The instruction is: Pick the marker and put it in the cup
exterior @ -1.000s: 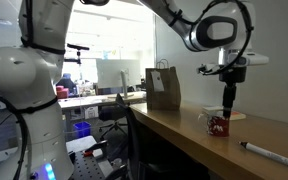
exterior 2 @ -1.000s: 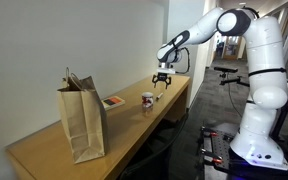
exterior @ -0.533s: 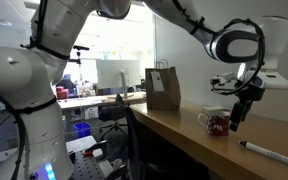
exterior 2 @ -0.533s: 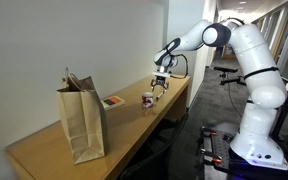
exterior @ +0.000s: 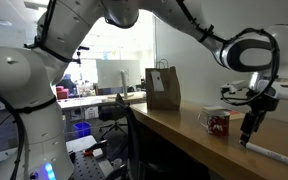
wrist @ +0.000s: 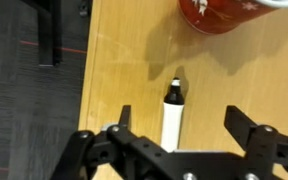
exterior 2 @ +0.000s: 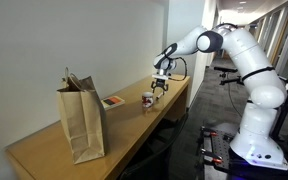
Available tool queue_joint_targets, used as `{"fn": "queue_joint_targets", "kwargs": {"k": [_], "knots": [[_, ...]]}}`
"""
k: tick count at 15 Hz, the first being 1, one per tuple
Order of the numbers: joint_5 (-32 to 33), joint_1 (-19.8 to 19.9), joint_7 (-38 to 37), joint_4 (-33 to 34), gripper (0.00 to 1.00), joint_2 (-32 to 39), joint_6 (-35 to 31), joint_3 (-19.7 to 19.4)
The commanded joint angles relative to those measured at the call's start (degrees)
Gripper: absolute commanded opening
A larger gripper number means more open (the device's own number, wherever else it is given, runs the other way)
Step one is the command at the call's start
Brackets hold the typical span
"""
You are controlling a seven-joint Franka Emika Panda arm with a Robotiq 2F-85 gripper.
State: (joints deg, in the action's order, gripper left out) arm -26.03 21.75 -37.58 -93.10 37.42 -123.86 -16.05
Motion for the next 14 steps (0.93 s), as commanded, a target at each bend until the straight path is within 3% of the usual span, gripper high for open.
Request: {"fn": "queue_joint_targets", "kwargs": {"k": [1, 4, 5, 8, 14], "knots": [[-1.23, 0.36, -1.13, 2.29, 1.00, 1.91, 0.74, -0.15], [-1.23, 0.63, -1.22, 2.99, 0.96, 3.03, 0.76, -0.18], [-1.07, 0.65, -1.16, 3.21, 0.77, 3.31, 0.73, -0.23], [-0.81, 0.73, -0.95, 3.86, 0.63, 3.93, 0.73, -0.25], [-0.39, 0.58, -0.81, 4.26, 0.16, 4.35, 0.79, -0.32]]}}
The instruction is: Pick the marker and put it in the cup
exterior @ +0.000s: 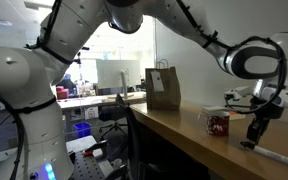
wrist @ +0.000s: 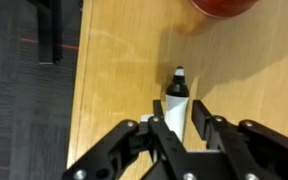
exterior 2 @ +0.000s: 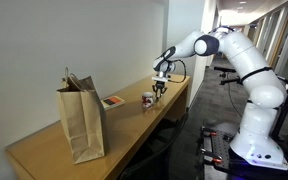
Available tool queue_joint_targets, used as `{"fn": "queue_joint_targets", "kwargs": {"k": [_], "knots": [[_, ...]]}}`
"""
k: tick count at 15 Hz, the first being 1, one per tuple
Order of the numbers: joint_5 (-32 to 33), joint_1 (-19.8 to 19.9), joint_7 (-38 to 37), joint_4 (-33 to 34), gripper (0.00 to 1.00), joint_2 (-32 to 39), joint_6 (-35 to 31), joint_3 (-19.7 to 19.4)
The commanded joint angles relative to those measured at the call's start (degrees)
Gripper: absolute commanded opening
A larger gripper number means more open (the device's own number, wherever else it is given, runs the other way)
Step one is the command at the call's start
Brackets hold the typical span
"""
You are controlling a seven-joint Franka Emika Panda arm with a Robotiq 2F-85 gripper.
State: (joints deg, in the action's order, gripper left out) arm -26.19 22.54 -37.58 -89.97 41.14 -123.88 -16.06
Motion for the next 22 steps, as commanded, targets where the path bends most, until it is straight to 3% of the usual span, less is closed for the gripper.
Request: {"fn": "queue_joint_targets", "kwargs": {"k": [1, 3, 4, 10, 18, 22], "knots": [[-0.17, -0.18, -0.72, 1.17, 0.07, 0.77, 0.85, -0.32], [-0.07, -0.21, -0.68, 1.05, 0.01, 0.78, 0.83, -0.37], [-0.06, -0.17, -0.61, 1.03, 0.05, 0.83, 0.82, -0.37], [0.30, -1.19, 0.38, -1.38, 0.05, -2.41, 0.09, -0.29], [-2.24, -2.37, 3.95, -8.67, 0.05, -15.88, 2.41, 1.79], [-9.17, -2.02, 13.47, -14.26, 0.05, -23.63, 4.94, 4.50]]}}
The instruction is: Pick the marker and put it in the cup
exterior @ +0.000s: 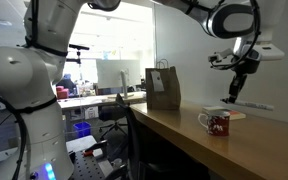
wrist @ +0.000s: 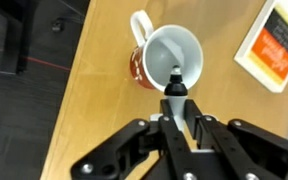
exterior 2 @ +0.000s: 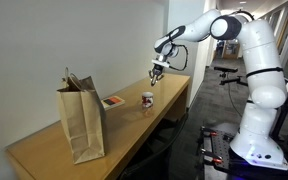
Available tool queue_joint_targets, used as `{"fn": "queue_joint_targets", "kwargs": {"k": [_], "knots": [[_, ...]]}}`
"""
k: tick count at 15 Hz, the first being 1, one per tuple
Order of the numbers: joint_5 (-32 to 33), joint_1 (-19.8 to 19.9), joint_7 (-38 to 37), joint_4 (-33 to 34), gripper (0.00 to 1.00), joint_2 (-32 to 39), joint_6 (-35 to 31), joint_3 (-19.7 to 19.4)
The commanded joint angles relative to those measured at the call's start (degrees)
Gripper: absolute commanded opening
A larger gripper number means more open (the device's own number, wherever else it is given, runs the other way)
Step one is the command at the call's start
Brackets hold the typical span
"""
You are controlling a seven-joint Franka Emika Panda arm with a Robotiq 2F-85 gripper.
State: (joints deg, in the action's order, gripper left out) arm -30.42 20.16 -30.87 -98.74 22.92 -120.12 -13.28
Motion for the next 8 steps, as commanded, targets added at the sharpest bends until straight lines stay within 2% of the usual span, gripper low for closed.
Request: {"fn": "queue_joint_targets", "kwargs": {"k": [1, 4, 8], "knots": [[-6.79, 0.10, 9.38, -6.50, 0.05, -6.58, 2.09, 2.33], [-11.11, -0.96, 14.13, -8.13, 0.05, -7.92, 5.70, 3.46], [-14.29, -2.21, 15.74, -8.78, 0.05, -6.79, 11.31, 3.78]]}}
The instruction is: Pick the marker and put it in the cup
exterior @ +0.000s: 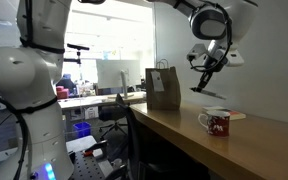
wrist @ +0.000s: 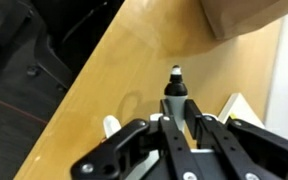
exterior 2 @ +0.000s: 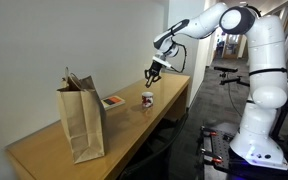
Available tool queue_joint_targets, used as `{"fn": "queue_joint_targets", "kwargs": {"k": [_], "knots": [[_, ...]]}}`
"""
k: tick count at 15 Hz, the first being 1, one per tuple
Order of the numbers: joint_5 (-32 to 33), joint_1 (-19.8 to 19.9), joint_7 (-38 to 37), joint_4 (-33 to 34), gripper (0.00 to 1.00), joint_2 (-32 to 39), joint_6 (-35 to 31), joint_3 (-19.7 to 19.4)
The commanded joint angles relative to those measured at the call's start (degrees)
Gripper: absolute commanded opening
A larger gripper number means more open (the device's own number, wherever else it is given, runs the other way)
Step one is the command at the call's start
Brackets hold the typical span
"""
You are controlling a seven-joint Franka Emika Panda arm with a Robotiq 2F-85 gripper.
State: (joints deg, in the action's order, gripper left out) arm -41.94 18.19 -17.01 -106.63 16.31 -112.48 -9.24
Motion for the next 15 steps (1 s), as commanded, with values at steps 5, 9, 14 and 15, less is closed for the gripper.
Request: {"fn": "queue_joint_targets", "kwargs": {"k": [5, 9, 14, 15], "knots": [[-5.48, 0.10, 1.63, -0.35, 0.05, 3.06, 7.30, -1.09], [-9.03, 1.58, 3.64, 1.95, 0.05, 6.70, 7.80, -1.77], [-16.03, 4.38, 5.90, 5.35, 0.05, 10.29, 12.07, -1.73], [-16.81, 4.62, 5.45, 6.03, 0.05, 10.88, 12.75, -1.92]]}}
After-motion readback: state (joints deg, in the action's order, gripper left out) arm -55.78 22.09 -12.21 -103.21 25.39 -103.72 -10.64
